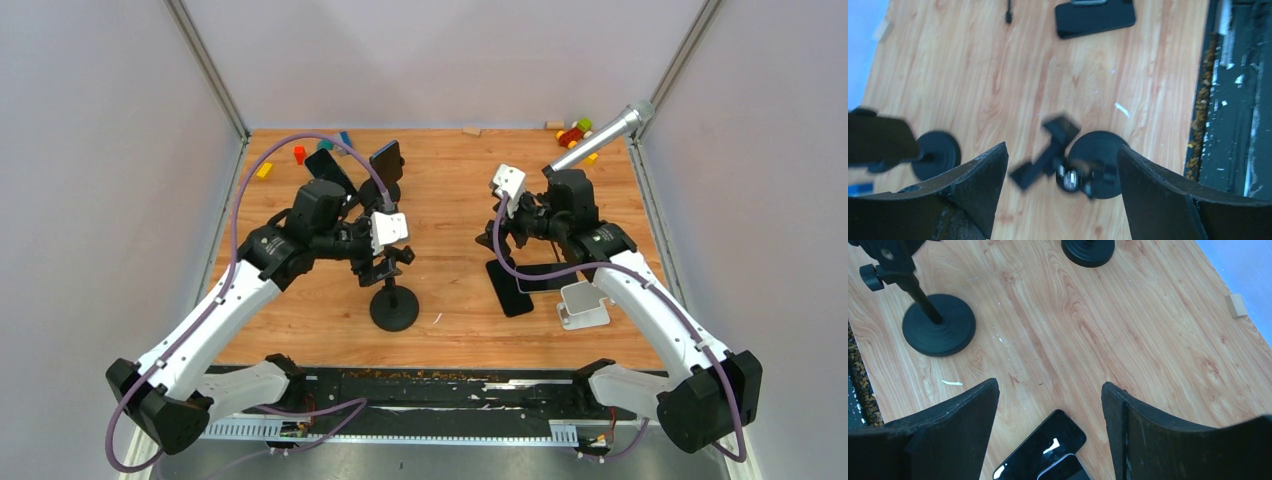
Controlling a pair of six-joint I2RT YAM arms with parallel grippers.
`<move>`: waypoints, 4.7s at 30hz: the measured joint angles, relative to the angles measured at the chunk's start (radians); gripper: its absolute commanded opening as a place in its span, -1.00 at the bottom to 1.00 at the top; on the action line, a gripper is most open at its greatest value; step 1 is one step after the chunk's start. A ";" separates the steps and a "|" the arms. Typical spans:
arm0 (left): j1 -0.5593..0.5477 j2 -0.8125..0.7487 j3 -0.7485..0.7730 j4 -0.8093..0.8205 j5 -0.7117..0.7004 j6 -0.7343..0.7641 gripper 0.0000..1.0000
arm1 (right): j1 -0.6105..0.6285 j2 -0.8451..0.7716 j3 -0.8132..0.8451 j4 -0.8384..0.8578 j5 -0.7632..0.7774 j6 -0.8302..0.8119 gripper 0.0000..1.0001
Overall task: Place the phone on the phone stand
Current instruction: Move the phone stand to the center of the board, then pick up the phone at the center of the board.
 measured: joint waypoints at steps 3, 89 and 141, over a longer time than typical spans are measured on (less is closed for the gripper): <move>0.000 -0.032 0.016 -0.042 -0.090 -0.004 0.83 | 0.000 0.003 0.000 0.000 0.000 -0.002 0.52; 0.000 0.040 -0.037 -0.044 -0.046 0.034 0.65 | 0.000 0.058 -0.021 -0.016 0.008 -0.085 0.54; 0.003 0.321 0.196 -0.309 0.132 0.505 -0.72 | 0.005 0.168 -0.020 -0.070 0.029 -0.108 0.60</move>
